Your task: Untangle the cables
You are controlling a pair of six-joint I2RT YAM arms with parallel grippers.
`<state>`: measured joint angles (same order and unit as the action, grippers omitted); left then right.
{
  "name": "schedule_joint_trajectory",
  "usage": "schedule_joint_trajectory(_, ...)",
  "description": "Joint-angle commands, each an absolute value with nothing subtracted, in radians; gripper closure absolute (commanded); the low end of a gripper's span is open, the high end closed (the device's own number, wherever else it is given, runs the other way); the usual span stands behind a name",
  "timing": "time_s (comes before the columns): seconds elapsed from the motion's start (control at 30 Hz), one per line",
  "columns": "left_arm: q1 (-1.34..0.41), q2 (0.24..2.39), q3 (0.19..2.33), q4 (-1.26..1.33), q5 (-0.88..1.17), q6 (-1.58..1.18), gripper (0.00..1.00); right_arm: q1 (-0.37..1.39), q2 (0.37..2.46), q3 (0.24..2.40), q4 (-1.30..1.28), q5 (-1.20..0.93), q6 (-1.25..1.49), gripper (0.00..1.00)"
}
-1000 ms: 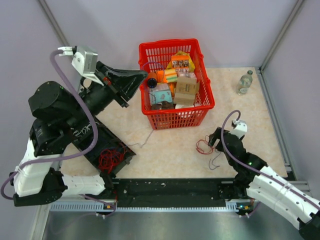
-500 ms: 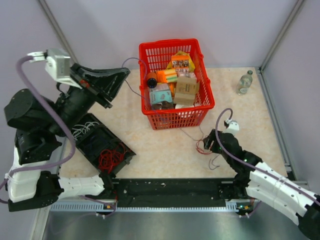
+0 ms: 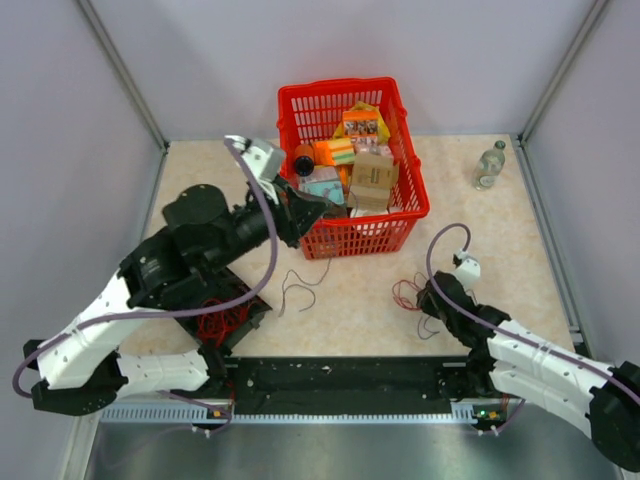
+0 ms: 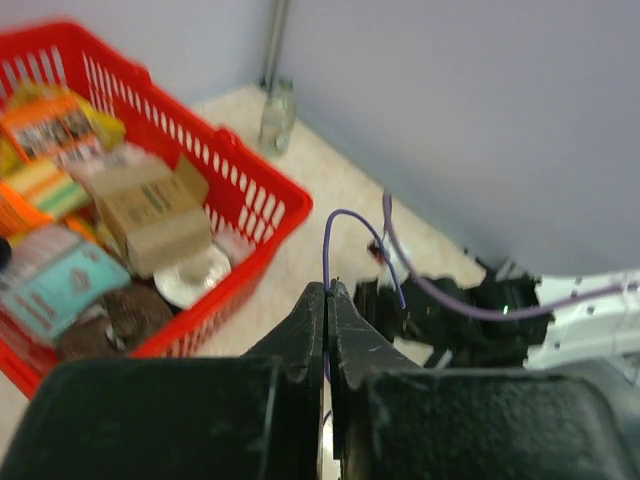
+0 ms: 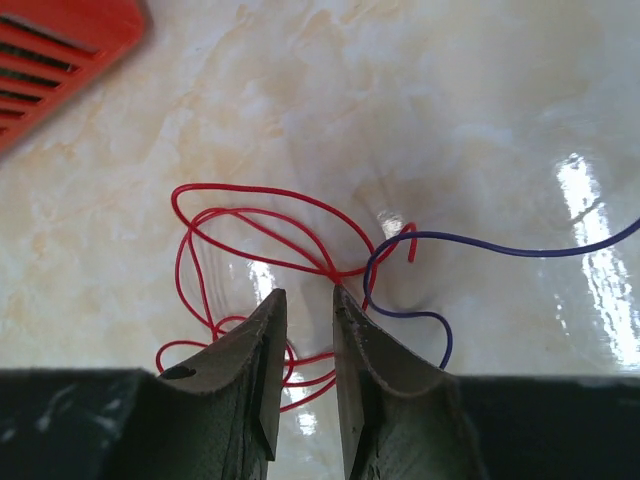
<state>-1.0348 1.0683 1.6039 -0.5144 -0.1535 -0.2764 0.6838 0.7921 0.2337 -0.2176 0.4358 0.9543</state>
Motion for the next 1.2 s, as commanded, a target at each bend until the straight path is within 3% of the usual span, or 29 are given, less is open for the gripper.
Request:
schedule_joint_trajectory(0.0, -1.034, 1.016, 1.438, -0.506, -0.097, -0.391, 1.0, 0.67, 0.763, 0.275, -0.268, 0.552, 0.957, 0.75)
schedule_joint_trajectory(0.27, -1.038, 0.825, 0.936, -0.503, -0.029, -0.535, 1.0, 0.67, 0.658, 0.259, -0.264, 0.549, 0.894, 0.74)
schedule_joint_trajectory(0.4, -1.069, 0.819, 0.761, -0.512, -0.214, -0.554, 1.0, 0.67, 0.666, 0.261, -0.241, 0.509, 0.877, 0.74)
schedule_joint_trajectory(0.6, -1.074, 0.917, 0.655, -0.6, -0.492, -0.724, 0.99, 0.67, 0.652, 0.258, -0.245, 0.477, 0.873, 0.74)
schedule_joint_trajectory(0.87, -1.013, 0.997, 0.532, -0.4, -0.43, -0.81, 0.94, 0.67, 0.615, 0.241, -0.256, 0.463, 0.864, 0.73)
schedule_joint_trajectory(0.97, -1.009, 1.009, 0.531, -0.388, -0.399, -0.825, 0.73, 0.67, 0.614, 0.241, -0.264, 0.46, 0.859, 0.73)
schedule_joint_trajectory(1.17, -1.006, 0.992, 0.45, -0.215, -0.324, -0.838, 0.48, 0.67, 0.609, 0.225, -0.264, 0.454, 0.865, 0.73)
